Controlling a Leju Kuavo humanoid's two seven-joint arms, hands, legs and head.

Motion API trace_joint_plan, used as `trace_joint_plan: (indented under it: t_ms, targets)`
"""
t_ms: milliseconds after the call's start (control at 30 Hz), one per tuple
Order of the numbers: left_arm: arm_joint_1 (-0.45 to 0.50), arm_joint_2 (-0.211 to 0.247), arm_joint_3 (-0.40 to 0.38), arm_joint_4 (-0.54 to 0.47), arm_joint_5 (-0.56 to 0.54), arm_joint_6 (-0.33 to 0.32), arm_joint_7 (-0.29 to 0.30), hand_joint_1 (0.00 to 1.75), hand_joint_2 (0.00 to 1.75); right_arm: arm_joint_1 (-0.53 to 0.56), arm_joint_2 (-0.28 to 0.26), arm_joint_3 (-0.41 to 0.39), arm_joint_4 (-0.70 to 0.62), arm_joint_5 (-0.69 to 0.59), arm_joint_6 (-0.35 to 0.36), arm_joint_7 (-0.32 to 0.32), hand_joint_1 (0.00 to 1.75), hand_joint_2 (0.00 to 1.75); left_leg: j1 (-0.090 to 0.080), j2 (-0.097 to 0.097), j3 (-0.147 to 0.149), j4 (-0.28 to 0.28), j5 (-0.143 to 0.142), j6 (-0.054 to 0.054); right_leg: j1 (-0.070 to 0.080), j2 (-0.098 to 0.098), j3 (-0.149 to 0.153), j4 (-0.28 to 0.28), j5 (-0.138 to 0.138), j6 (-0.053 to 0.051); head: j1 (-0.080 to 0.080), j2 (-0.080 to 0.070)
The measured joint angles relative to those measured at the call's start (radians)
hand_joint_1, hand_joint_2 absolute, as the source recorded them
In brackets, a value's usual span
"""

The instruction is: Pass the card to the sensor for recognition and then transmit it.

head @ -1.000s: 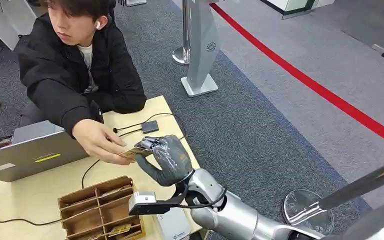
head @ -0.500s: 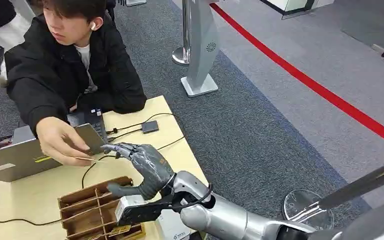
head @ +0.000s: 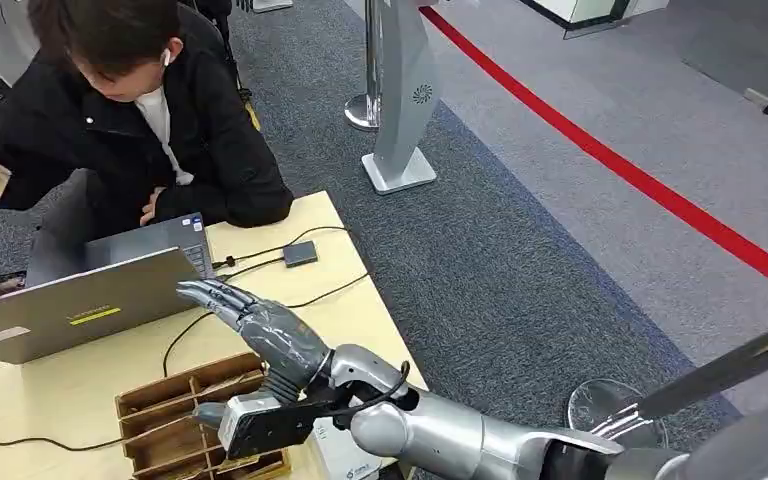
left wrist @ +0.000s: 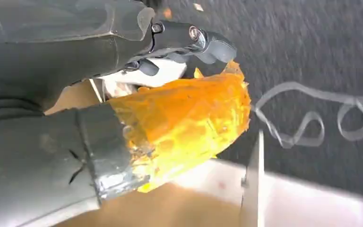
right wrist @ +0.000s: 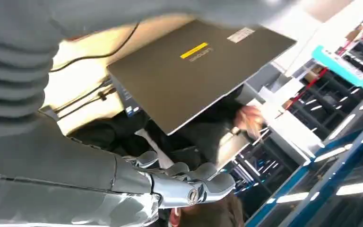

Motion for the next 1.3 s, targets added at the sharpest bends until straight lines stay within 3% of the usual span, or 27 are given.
trace_joint_plan:
  t_ms: [133, 167, 367, 667, 700, 1200, 1233, 1267, 1300]
  targets:
    - [0.047, -0.095, 0.005, -0.221, -0.003, -0.305, -0.003, 0.00, 0.00, -0.011, -0.004, 0.020, 0.010, -0.020, -0.006, -0.012, 0.00, 0.00, 0.000, 0.002, 0.000, 0.000, 0.000, 0.000, 0.000, 0.002, -0.001, 0.000, 0.000, 0.000, 0.000, 0.000]
    - [0.051, -0.121, 0.008, -0.268, -0.003, -0.342, -0.004, 0.00, 0.00, -0.012, -0.005, 0.024, 0.013, -0.026, -0.006, -0.016, 0.00, 0.00, 0.000, 0.002, 0.000, 0.000, 0.000, 0.000, 0.000, 0.002, -0.001, 0.000, 0.000, 0.000, 0.000, 0.000]
    - [0.062, -0.212, 0.029, -0.442, -0.007, -0.380, -0.010, 0.00, 0.00, -0.014, -0.013, 0.049, 0.019, -0.030, -0.007, -0.032, 0.00, 0.00, 0.001, 0.005, 0.000, 0.000, 0.000, 0.000, 0.001, 0.005, -0.002, 0.000, 0.002, 0.000, 0.000, 0.000]
    - [0.069, -0.232, 0.053, -0.515, -0.032, -0.382, -0.018, 0.00, 0.00, -0.014, -0.024, 0.068, 0.022, -0.030, -0.008, -0.036, 0.00, 0.00, 0.003, 0.006, 0.000, 0.000, 0.000, 0.000, 0.003, 0.006, -0.002, 0.000, 0.002, 0.000, 0.000, 0.000]
    - [0.069, -0.233, 0.055, -0.517, -0.032, -0.382, -0.018, 0.00, 0.00, -0.014, -0.024, 0.069, 0.022, -0.030, -0.008, -0.036, 0.00, 1.75, 0.003, 0.007, 0.000, 0.000, 0.000, 0.000, 0.003, 0.006, -0.002, 0.000, 0.002, 0.000, 0.000, 0.000]
    - [0.069, -0.247, 0.111, -0.585, -0.032, -0.428, -0.069, 0.00, 0.00, -0.013, -0.049, 0.116, 0.054, 0.072, -0.052, -0.042, 0.00, 1.75, 0.003, 0.009, 0.000, 0.000, 0.000, 0.000, 0.004, 0.009, -0.004, -0.001, 0.002, -0.001, 0.000, 0.000]
    - [0.067, -0.251, 0.117, -0.592, -0.032, -0.408, -0.074, 0.00, 0.00, -0.012, -0.052, 0.119, 0.058, 0.085, -0.059, -0.037, 0.00, 1.75, 0.003, 0.009, 0.001, 0.001, 0.000, 0.000, 0.004, 0.009, -0.006, -0.001, 0.002, -0.001, 0.000, 0.000]
    - [0.057, -0.253, 0.127, -0.587, -0.037, -0.348, -0.077, 0.00, 0.00, -0.010, -0.055, 0.121, 0.061, 0.099, -0.068, -0.031, 0.00, 1.75, 0.003, 0.010, 0.001, 0.001, -0.001, 0.000, 0.003, 0.010, -0.006, -0.002, 0.002, -0.001, 0.000, 0.000]
    - [0.026, -0.243, 0.140, -0.505, -0.037, -0.238, -0.063, 0.00, 0.00, -0.001, -0.059, 0.121, 0.062, 0.123, -0.085, -0.022, 0.00, 1.75, 0.000, 0.008, 0.001, 0.000, -0.001, 0.000, 0.001, 0.008, -0.006, -0.002, 0.002, 0.000, 0.000, 0.000]
